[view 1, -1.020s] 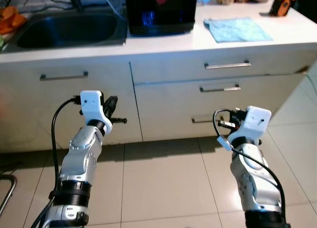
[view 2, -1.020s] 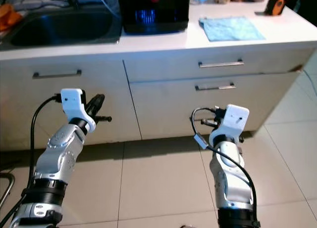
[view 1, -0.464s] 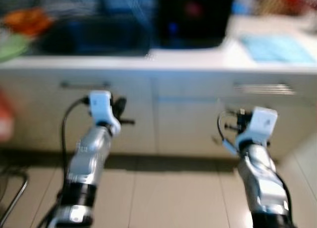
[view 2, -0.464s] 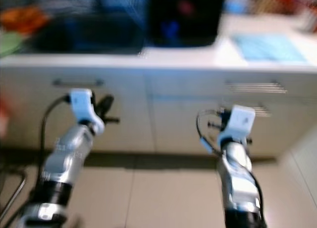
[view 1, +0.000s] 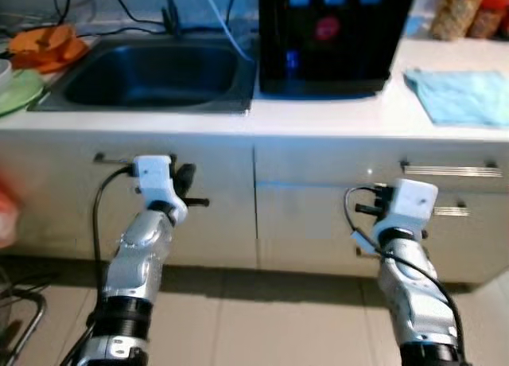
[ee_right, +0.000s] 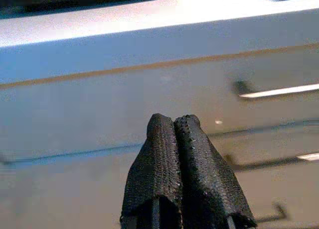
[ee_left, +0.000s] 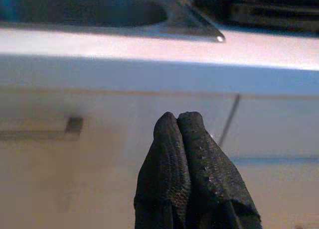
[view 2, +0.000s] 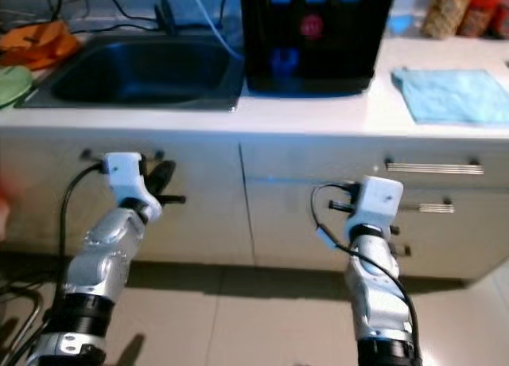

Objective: Kitchen organization

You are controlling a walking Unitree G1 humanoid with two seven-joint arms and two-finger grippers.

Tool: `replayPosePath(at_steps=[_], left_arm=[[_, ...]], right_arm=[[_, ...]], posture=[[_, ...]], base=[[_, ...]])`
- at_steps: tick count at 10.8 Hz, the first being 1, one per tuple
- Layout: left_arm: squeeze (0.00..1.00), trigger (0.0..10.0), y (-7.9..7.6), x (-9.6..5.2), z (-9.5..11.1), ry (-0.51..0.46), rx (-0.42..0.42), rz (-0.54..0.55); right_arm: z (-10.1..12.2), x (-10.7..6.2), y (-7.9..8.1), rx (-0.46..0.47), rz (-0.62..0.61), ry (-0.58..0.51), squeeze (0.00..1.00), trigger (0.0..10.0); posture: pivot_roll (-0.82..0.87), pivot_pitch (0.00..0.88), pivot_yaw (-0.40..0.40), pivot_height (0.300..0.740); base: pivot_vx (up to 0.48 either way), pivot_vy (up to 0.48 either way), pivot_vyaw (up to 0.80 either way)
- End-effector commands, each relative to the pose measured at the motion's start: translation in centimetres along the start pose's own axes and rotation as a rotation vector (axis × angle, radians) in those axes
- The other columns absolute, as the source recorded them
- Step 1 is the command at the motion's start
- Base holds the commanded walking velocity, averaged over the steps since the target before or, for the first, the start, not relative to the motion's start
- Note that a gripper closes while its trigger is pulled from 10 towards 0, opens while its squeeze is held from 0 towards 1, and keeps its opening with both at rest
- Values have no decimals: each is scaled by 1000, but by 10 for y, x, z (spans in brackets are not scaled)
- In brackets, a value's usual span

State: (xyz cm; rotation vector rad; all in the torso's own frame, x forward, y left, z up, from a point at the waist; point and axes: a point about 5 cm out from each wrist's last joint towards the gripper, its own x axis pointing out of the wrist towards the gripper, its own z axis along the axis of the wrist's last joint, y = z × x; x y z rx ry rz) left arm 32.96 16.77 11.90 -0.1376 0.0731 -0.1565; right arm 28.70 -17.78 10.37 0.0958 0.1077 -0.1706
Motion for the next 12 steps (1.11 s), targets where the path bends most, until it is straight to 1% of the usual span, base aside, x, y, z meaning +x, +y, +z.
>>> replayPosePath(at_steps=[1,2,7,12], left_arm=[[0,10000,11,-3,0,9,1,42],[0,10000,10,-3,0,11,-5,41],[0,10000,11,-1,2,11,6,35],[0,10000,11,-2,1,21,12,36]], right_arm=[[2,-3,18,53,96,1,0,10000],[4,-3,18,62,103,-12,0,10000],[6,-3,15,57,92,-27,0,10000],[7,-3,15,52,85,-35,0,10000]], posture=[[23,45,60,740],[24,43,59,740],[24,46,63,740],[25,51,64,740]], base=[[0,0,0],[0,0,0],[0,390,0],[0,480,0]])
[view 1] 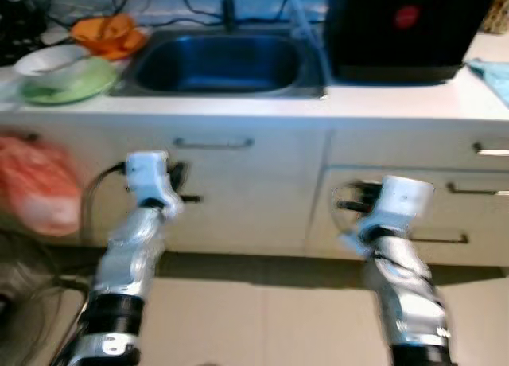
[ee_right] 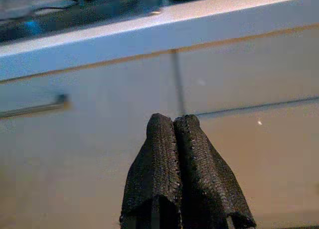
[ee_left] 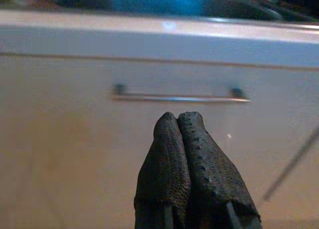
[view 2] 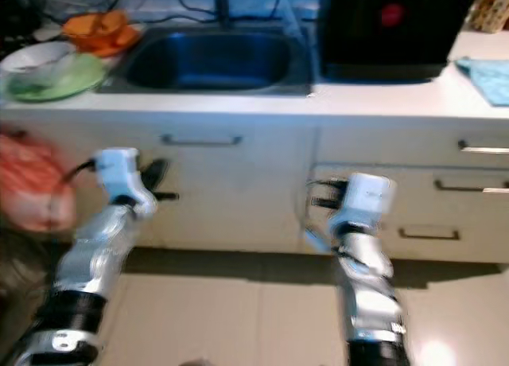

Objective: Kitchen organization

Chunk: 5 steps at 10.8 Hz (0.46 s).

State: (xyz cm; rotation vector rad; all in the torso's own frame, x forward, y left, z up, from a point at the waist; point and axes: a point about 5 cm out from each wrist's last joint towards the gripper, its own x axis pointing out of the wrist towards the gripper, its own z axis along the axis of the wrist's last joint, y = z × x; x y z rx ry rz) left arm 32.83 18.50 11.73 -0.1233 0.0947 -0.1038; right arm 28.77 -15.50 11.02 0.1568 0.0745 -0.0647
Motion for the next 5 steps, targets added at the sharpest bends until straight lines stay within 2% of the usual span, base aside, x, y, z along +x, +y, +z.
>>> replayPosePath(at_steps=[1,5], left_arm=[[0,10000,-6,2,1,2,3,-19],[0,10000,-7,3,1,5,-3,-19]], right_arm=[[4,0,-8,-5,-27,-15,0,10000],[12,2,-9,-4,-32,-48,0,10000]], posture=[[25,51,64,740],[24,52,63,740]], base=[[0,480,0],[0,465,0]])
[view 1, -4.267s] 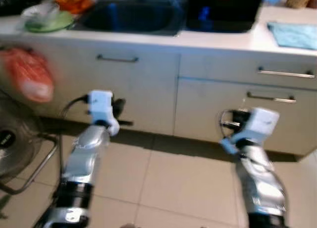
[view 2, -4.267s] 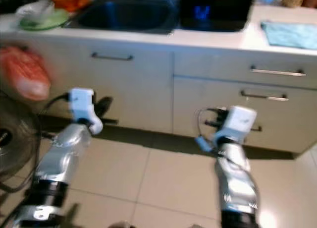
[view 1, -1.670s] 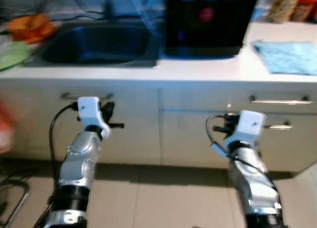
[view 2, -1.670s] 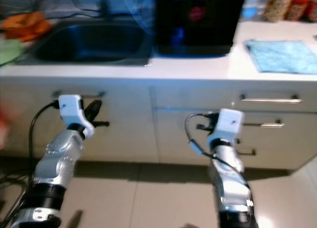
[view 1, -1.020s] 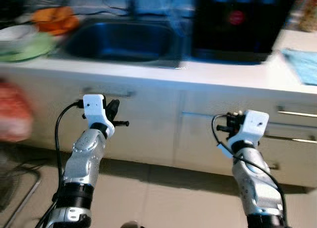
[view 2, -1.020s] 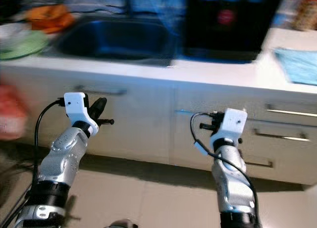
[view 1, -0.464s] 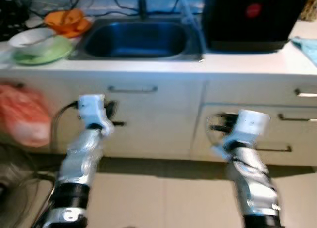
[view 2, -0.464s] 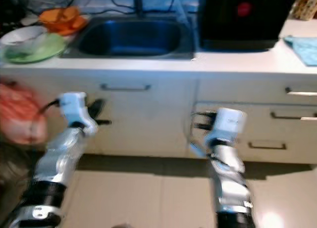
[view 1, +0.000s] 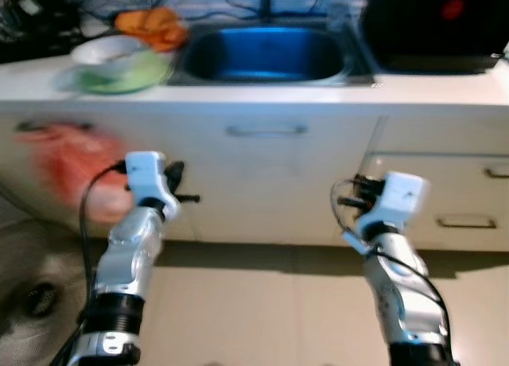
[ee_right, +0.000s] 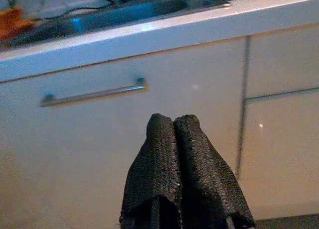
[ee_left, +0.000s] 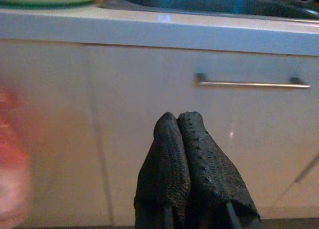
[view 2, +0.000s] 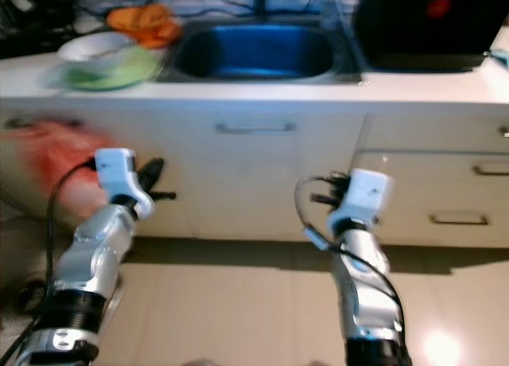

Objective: Kitchen organization

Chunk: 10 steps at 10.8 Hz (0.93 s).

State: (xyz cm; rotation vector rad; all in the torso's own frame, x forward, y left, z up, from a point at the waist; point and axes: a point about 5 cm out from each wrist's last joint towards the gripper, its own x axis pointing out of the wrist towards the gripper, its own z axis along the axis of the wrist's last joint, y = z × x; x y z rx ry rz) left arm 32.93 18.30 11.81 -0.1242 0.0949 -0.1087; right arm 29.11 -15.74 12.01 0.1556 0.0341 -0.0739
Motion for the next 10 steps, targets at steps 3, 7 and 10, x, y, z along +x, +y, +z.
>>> replayPosePath(at_steps=[3,7,10], left_arm=[[0,10000,-7,1,2,-15,4,-22],[0,10000,-9,2,4,-26,-2,-24],[0,10000,-9,3,1,-23,-2,-9]], right_arm=[[1,0,-8,-3,-26,-9,0,10000],[4,1,-10,-19,-28,-20,0,10000],[8,6,-9,-28,-21,-32,0,10000]], posture=[[24,50,61,740],[24,47,60,740],[23,31,40,740]], base=[[0,100,0],[0,0,-200],[0,0,0]])
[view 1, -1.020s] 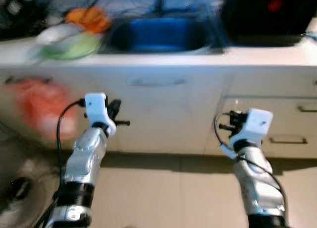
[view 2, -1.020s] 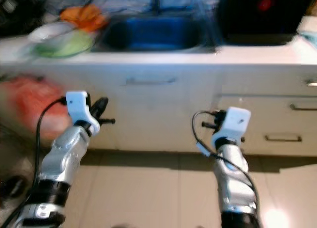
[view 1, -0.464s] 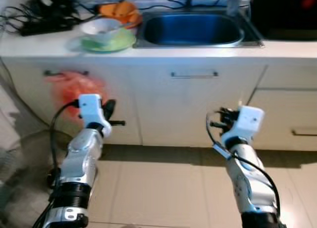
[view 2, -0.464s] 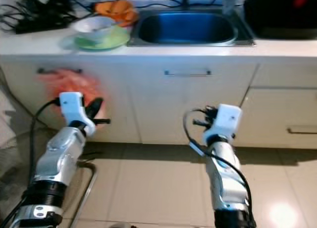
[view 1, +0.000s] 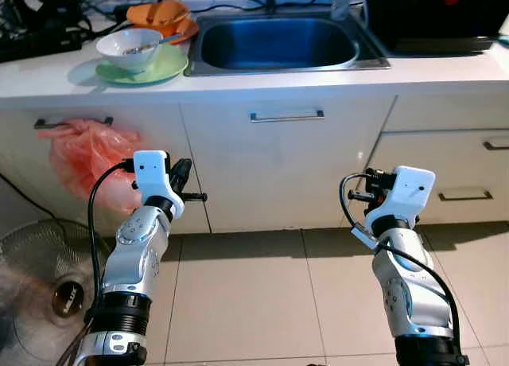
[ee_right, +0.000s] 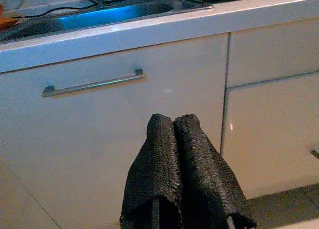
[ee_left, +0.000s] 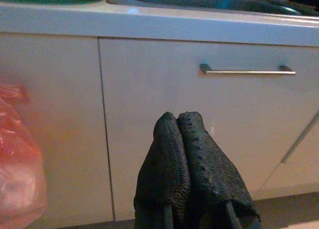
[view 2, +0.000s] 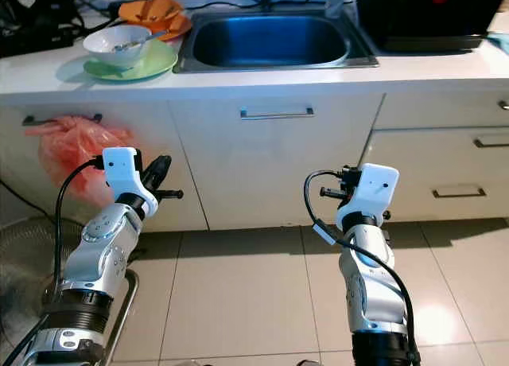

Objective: Kitchen organization

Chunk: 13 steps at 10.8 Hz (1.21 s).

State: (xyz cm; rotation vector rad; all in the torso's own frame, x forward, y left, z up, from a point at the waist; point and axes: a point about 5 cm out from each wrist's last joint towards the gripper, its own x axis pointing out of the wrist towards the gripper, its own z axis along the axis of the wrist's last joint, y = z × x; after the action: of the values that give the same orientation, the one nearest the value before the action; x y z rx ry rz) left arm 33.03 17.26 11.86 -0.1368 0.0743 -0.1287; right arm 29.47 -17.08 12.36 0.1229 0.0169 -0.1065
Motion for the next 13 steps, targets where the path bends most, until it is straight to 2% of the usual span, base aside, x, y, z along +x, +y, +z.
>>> replayPosePath(at_steps=[1,4,6,8,11,13], left_arm=[[0,10000,0,3,2,-11,3,16],[0,10000,-10,4,-2,-27,-35,24],[0,10000,-12,0,-12,-16,-41,34],[0,10000,-5,3,-1,-47,-23,51],[0,10000,5,-1,2,-64,12,81],[0,10000,15,-2,7,-57,34,86]], right_arm=[[4,3,3,-2,18,-11,0,10000],[11,8,-1,-38,52,-18,0,10000],[12,9,0,-48,63,-13,0,10000],[19,15,18,-63,145,-44,0,10000],[5,10,28,-26,168,0,0,10000],[1,11,34,7,158,-4,0,10000]], posture=[[18,25,28,740],[-6,21,-17,740],[-7,24,-47,740],[33,11,-51,740],[72,19,-47,740],[91,26,-6,740]], base=[[0,0,0],[0,0,0],[0,0,0],[0,0,0],[0,0,0],[0,0,0]])
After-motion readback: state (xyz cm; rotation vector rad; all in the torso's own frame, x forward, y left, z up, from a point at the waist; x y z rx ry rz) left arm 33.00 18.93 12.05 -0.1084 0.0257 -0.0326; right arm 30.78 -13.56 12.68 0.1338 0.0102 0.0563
